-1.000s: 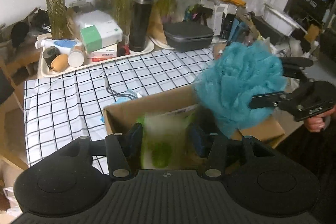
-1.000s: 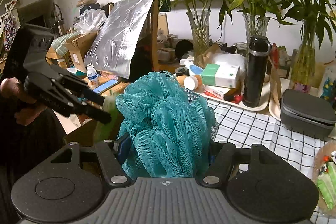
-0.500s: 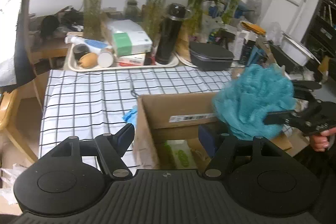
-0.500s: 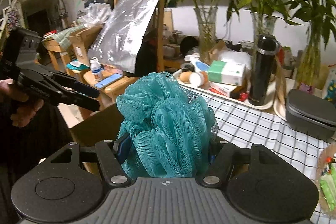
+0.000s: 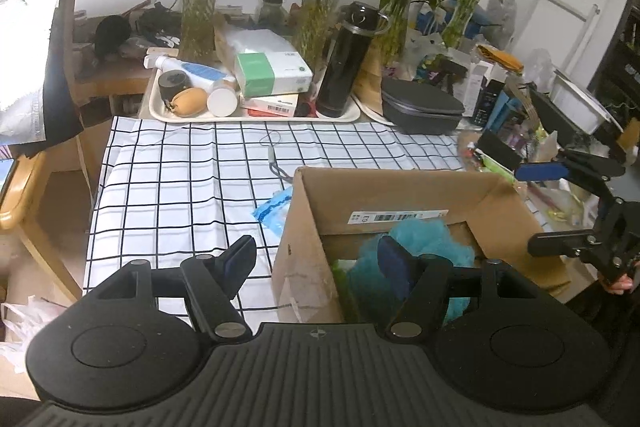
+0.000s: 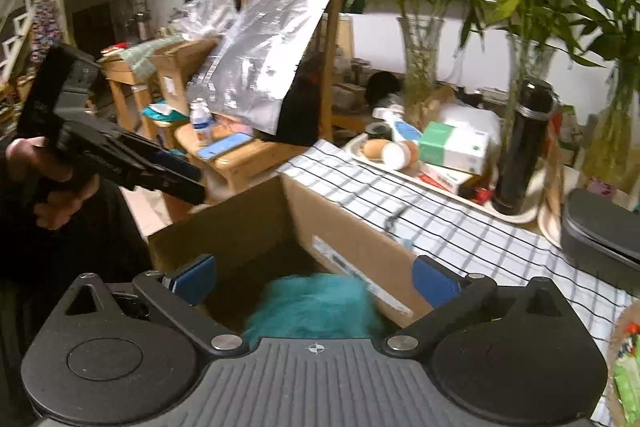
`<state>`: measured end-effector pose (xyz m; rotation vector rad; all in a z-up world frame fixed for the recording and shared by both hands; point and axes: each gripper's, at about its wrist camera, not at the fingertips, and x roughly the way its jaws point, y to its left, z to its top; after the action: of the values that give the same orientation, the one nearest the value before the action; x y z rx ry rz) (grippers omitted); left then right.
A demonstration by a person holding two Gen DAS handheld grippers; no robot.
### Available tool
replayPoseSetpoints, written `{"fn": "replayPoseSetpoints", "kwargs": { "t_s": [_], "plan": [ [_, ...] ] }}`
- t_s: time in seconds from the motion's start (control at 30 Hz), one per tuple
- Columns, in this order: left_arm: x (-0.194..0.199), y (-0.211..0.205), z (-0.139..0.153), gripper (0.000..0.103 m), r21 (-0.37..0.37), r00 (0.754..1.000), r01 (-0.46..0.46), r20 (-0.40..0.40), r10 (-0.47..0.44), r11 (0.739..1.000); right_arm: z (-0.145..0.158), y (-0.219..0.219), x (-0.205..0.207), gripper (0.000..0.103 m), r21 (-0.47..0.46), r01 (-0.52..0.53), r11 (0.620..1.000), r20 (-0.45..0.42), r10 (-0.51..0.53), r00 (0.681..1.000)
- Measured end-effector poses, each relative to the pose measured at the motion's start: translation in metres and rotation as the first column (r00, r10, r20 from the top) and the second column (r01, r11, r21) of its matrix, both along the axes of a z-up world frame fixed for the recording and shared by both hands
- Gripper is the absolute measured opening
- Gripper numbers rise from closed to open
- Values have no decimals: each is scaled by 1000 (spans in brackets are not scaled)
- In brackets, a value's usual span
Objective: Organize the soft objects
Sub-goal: 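Lower the blue loofah into the box and open the right tool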
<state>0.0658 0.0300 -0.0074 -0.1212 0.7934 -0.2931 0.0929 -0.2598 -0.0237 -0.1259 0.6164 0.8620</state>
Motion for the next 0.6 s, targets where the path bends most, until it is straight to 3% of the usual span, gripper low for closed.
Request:
{"fn": "replayPoseSetpoints", "kwargs": {
  "t_s": [0.6],
  "plan": [
    [5, 2, -4, 66, -14, 1000, -12, -12, 12, 1000, -5, -17, 18, 103, -37, 201, 979, -5, -201, 980]
  ]
}}
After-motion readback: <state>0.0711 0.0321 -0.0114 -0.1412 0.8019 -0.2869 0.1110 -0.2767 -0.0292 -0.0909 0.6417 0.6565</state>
